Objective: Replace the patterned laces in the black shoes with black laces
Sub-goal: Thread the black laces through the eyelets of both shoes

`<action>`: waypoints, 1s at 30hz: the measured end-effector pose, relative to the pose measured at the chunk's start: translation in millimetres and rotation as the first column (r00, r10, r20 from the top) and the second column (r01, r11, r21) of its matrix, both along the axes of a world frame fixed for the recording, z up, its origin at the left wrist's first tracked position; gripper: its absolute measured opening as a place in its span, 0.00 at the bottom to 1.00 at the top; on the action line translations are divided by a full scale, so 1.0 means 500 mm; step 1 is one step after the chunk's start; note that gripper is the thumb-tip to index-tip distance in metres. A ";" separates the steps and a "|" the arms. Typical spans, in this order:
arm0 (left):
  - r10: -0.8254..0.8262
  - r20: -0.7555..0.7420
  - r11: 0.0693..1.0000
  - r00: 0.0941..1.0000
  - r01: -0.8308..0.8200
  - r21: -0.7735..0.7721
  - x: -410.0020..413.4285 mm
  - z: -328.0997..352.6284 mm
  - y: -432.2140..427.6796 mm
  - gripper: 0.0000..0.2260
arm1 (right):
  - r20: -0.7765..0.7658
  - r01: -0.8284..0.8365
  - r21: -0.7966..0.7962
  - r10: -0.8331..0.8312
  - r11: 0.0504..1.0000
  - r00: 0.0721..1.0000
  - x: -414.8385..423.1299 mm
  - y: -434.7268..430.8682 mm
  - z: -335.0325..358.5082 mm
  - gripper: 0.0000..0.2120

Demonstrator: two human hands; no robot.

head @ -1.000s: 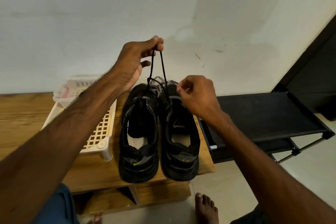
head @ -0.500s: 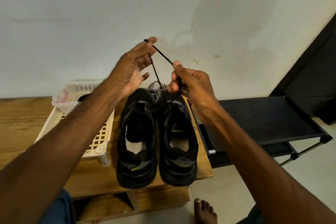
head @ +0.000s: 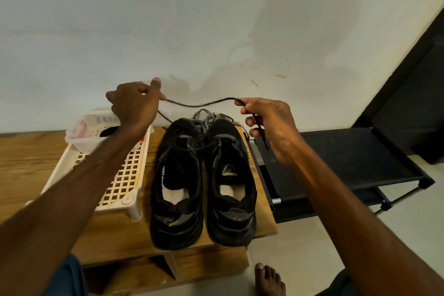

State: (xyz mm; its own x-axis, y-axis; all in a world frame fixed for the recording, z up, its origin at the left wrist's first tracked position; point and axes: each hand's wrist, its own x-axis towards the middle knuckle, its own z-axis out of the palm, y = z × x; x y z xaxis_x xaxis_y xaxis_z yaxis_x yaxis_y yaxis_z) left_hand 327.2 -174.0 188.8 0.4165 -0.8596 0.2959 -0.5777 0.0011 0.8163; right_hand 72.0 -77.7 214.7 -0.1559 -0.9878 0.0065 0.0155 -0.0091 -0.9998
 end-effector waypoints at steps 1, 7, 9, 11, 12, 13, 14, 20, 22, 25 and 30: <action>0.027 0.186 0.996 0.982 -0.011 -0.088 -0.006 -0.007 0.006 0.17 | -0.075 -0.032 0.010 0.032 0.999 0.997 0.003 0.000 -0.003 0.11; -0.704 0.195 0.686 0.683 0.725 -0.066 -0.115 -0.005 0.079 0.08 | -0.342 -0.134 0.023 0.134 0.991 0.930 0.019 0.002 -0.019 0.06; -0.770 0.301 0.596 0.562 0.803 0.025 -0.139 -0.020 0.090 0.10 | -0.426 -0.088 -0.005 0.078 0.996 0.901 0.017 -0.001 -0.021 0.05; -0.771 0.330 0.586 0.545 0.810 0.032 -0.146 -0.025 0.087 0.09 | -0.487 -0.042 -0.014 0.030 0.999 0.873 0.012 -0.001 -0.023 0.05; -0.770 0.317 0.591 0.554 0.806 0.029 -0.144 -0.023 0.084 0.09 | -0.511 -0.027 -0.019 0.013 0.999 0.860 0.009 -0.001 -0.025 0.05; -0.771 0.300 0.597 0.562 0.801 0.033 -0.143 -0.020 0.080 0.08 | -0.551 -0.015 -0.032 -0.006 0.999 0.834 0.005 -0.001 -0.027 0.05; -0.769 0.298 0.602 0.566 0.798 0.035 -0.140 -0.020 0.077 0.07 | -0.601 -0.005 -0.049 -0.025 0.999 0.799 0.001 -0.001 -0.028 0.05; -0.706 0.334 0.661 0.624 0.751 -0.008 -0.119 -0.027 0.060 0.04 | -0.692 -0.007 0.043 0.035 0.999 0.721 -0.036 -0.007 -0.034 0.04; -0.705 0.327 0.666 0.630 0.746 -0.002 -0.113 -0.027 0.058 0.04 | -0.684 0.020 0.058 0.025 0.998 0.729 -0.044 -0.002 -0.036 0.02; -0.699 0.337 0.669 0.631 0.743 -0.002 -0.108 -0.026 0.058 0.05 | -0.683 0.070 0.062 -0.009 0.996 0.731 -0.052 0.004 -0.034 0.06; -0.677 0.388 0.687 0.626 0.726 0.027 -0.096 -0.031 0.045 0.04 | -0.696 0.077 0.093 0.010 0.993 0.718 -0.057 0.005 -0.032 0.12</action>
